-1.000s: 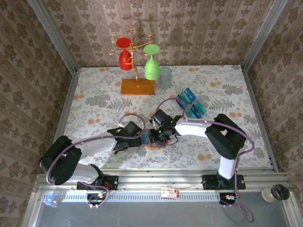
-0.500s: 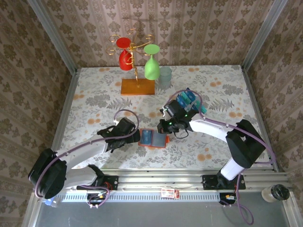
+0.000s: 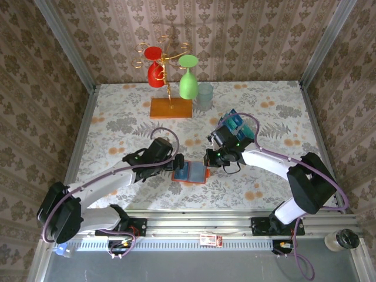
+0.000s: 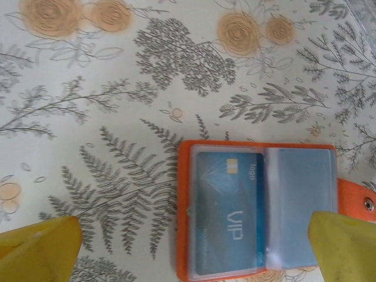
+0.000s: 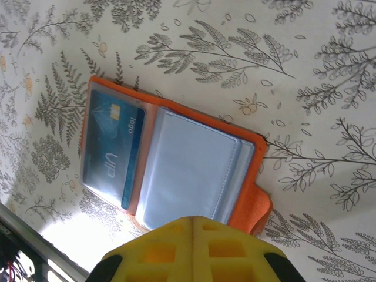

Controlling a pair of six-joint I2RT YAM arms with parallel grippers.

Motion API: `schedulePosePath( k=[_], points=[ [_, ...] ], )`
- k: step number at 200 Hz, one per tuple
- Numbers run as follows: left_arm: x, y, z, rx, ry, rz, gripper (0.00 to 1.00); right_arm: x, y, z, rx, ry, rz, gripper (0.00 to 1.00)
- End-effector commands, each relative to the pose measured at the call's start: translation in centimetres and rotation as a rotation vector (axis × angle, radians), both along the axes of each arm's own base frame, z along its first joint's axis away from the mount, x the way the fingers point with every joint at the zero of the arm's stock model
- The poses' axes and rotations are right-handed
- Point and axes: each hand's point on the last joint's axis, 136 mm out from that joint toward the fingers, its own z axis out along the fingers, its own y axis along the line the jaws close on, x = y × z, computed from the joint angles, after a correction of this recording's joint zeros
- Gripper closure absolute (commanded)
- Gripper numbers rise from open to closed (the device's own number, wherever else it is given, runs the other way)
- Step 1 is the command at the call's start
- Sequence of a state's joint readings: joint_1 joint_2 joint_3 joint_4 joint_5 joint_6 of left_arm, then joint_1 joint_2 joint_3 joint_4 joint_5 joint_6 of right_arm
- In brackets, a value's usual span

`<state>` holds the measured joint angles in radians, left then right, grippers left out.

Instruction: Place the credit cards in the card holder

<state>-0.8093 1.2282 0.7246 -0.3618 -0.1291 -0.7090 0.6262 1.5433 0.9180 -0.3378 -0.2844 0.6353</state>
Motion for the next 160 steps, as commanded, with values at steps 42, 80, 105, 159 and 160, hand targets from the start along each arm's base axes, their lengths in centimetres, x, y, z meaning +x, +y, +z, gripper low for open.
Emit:
schedulePosePath(
  k=[42,80,105,159,160],
  points=[
    [0.2,-3.7,-0.6,0.015,-0.032,-0.086,0.0,0.5,0.4,-0.3,0.007,0.008,-0.02,1.0],
    [-0.1,-4.5,-1.7,0.052,-0.041,-0.086,0.0,1.0,1.2,-1.1,0.0,0.032,0.01,1.0],
    [-0.4,-4.5,-2.6,0.074,-0.029,-0.094,0.0,1.5,1.7,-1.8,-0.002,0.042,0.018,1.0],
    [-0.8,-4.2,-4.2,0.108,-0.007,-0.113,0.0,1.8,2.4,-3.8,-0.01,0.082,0.021,1.0],
    [-0.8,-4.2,-4.2,0.107,-0.008,-0.114,0.0,1.8,2.4,-3.9,-0.01,0.083,0.021,1.0]
  ],
)
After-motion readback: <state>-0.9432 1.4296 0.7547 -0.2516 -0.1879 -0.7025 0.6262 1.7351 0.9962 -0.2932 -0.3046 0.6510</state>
